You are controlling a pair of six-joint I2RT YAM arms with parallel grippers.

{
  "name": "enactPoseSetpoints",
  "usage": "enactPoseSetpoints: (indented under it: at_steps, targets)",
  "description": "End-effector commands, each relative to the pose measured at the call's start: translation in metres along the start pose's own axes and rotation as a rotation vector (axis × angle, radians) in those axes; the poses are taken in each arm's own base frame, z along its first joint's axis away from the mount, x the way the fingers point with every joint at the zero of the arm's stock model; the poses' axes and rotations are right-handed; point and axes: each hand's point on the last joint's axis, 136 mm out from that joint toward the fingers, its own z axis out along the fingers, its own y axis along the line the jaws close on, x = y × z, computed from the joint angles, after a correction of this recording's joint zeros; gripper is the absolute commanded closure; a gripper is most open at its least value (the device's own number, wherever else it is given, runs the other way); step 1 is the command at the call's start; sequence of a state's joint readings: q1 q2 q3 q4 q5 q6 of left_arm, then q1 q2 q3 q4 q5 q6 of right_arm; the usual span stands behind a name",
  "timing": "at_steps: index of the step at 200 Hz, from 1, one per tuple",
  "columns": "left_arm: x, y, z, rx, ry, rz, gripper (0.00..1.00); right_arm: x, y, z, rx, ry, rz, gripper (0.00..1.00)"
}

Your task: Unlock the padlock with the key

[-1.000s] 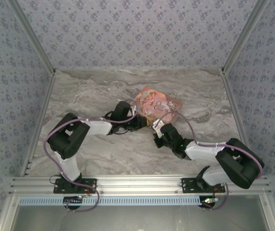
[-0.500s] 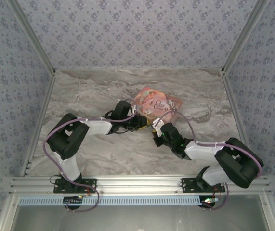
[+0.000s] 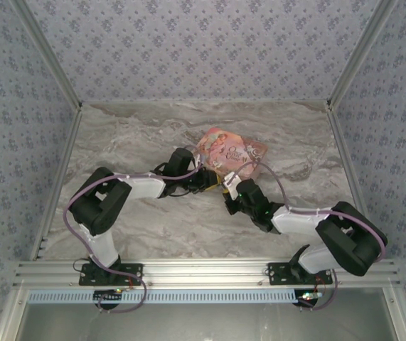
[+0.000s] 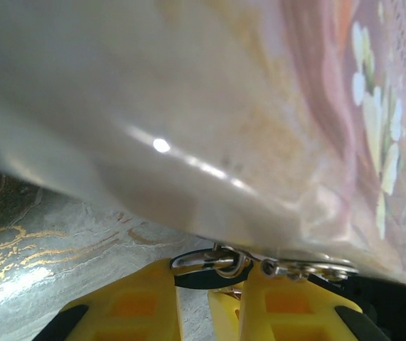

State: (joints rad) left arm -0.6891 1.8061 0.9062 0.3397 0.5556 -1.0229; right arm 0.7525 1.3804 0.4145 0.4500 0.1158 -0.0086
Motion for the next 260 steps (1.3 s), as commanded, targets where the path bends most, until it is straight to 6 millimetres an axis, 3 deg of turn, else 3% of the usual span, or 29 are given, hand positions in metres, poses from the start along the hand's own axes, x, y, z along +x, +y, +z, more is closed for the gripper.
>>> enactPoseSetpoints:
  at_steps: [1,57,219,260]
  targets:
    - [0.000,-0.040,-0.008,0.101,0.020,0.046,0.81,-0.019,0.002,0.004,-0.015,-0.044,0.009,1.00]
    - [0.000,-0.041,-0.009,0.103,0.019,0.045,0.81,-0.015,0.000,0.008,0.000,-0.030,0.014,1.00]
    - [0.001,-0.034,-0.007,0.089,0.017,0.035,0.81,-0.015,-0.013,-0.003,0.032,-0.071,0.064,1.00]
    - [0.002,-0.035,-0.007,0.091,0.019,0.034,0.81,-0.014,-0.008,-0.003,-0.001,-0.057,0.059,1.00]
